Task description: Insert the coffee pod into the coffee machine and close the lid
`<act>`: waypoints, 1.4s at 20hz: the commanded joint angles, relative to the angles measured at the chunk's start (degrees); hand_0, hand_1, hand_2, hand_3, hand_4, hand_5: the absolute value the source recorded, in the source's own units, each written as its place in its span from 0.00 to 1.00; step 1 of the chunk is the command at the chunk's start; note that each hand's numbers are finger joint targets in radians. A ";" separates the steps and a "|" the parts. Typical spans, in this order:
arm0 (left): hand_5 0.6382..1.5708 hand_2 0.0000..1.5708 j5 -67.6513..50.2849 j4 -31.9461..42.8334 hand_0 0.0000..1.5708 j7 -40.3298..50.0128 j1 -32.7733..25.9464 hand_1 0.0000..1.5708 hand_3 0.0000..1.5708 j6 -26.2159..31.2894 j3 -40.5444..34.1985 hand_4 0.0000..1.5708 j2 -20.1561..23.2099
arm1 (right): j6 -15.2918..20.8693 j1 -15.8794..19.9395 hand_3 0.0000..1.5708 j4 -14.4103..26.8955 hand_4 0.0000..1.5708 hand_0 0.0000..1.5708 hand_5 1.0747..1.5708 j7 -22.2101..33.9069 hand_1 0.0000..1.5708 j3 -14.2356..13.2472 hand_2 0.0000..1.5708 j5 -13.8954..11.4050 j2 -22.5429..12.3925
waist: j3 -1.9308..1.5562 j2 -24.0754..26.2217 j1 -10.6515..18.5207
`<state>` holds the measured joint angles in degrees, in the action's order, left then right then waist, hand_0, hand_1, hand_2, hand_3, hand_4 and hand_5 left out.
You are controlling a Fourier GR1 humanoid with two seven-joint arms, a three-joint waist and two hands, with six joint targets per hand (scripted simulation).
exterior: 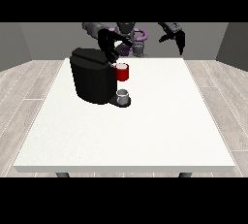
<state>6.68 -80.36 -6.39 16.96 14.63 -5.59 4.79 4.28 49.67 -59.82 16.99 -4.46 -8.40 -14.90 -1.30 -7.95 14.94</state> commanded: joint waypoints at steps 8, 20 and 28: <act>1.00 0.00 -0.78 0.05 0.00 0.11 4.59 0.00 0.00 2.23 1.87 0.27 -0.53 | -2.29 7.06 0.00 -7.97 0.06 0.00 1.00 1.80 0.00 2.74 0.00 -0.85 0.34 | 1.27 -3.31 9.56; 1.00 0.00 -1.14 -0.27 0.00 0.26 12.20 0.00 0.00 3.62 3.64 0.00 -1.42 | -0.57 12.19 0.00 -15.85 0.00 0.00 1.00 7.13 0.00 0.46 0.00 -1.68 -3.71 | 1.24 -11.97 17.42; 1.00 0.00 -1.37 -3.12 0.00 2.15 14.09 0.00 0.00 4.67 5.06 0.19 -1.42 | -0.41 19.21 0.00 -5.29 0.03 0.00 1.00 0.93 0.00 -1.23 0.00 -1.49 -2.74 | 1.32 -15.15 18.25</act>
<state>5.57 -82.58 -5.45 29.56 18.69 -1.31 3.62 3.96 64.75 -69.23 19.93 -5.24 -10.00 -18.14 -0.14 -21.83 32.23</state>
